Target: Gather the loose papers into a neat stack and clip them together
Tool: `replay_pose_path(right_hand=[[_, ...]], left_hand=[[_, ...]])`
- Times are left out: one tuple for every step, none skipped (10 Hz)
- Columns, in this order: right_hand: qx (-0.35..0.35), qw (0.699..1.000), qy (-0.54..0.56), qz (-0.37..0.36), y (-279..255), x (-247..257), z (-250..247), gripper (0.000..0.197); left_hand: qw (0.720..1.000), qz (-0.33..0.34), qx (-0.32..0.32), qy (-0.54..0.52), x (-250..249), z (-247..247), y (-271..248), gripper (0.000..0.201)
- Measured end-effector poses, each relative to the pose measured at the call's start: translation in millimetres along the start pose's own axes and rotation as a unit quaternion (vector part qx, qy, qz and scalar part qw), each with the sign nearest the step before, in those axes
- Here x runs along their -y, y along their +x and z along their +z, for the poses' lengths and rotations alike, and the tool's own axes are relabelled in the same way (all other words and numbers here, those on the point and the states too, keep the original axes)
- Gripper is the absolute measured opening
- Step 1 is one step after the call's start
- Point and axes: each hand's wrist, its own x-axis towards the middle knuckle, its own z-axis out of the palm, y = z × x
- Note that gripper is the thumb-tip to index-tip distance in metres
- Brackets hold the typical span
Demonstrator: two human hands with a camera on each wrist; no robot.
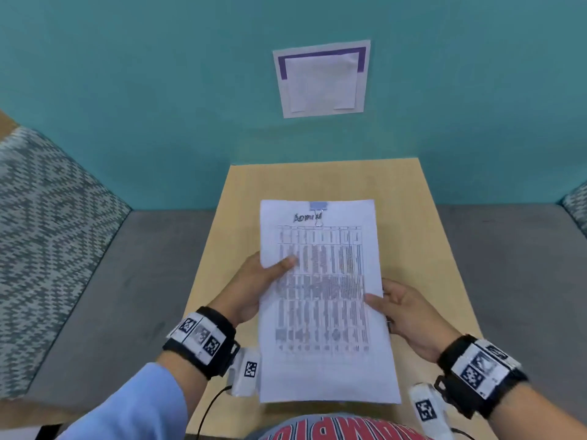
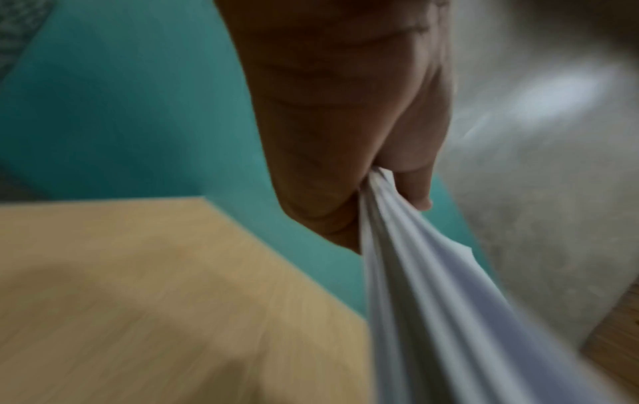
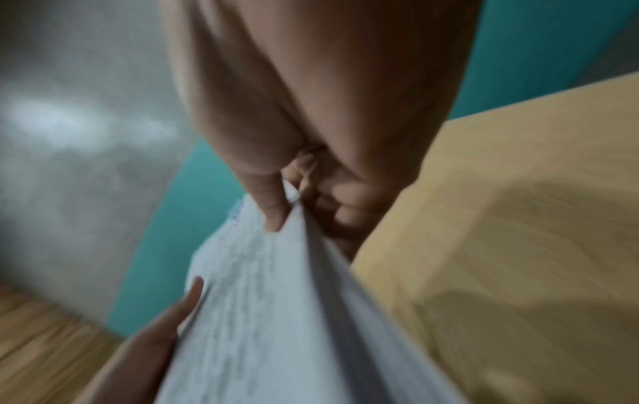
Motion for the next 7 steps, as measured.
replay_pose_path(right_hand=[[-0.091, 0.995, 0.026, 0.007, 22, -22, -1, 0.027], [-0.09, 0.992, 0.017, 0.084, 40, -42, -5, 0.032], [-0.049, 0.986, -0.008, 0.157, 57, -59, -9, 0.048], [-0.116, 0.983, -0.051, 0.136, 84, -74, -17, 0.049], [-0.176, 0.973, -0.107, 0.108, 112, -89, -22, 0.052], [-0.173, 0.968, -0.156, 0.098, 130, -99, -21, 0.06], [-0.162, 0.948, -0.258, 0.094, 127, -107, -18, 0.062]], left_hand=[[0.994, -0.107, -0.006, -0.002, 45, -11, 23, 0.062], [0.98, -0.178, 0.053, 0.078, 102, -16, 32, 0.046], [0.975, -0.202, 0.023, 0.088, 135, -18, 42, 0.047], [0.975, -0.213, 0.007, 0.061, 144, -13, 55, 0.046], [0.976, -0.211, -0.028, 0.052, 147, -9, 71, 0.043], [0.972, -0.203, -0.053, 0.107, 157, -14, 86, 0.054], [0.946, -0.204, -0.071, 0.24, 160, -25, 87, 0.07]])
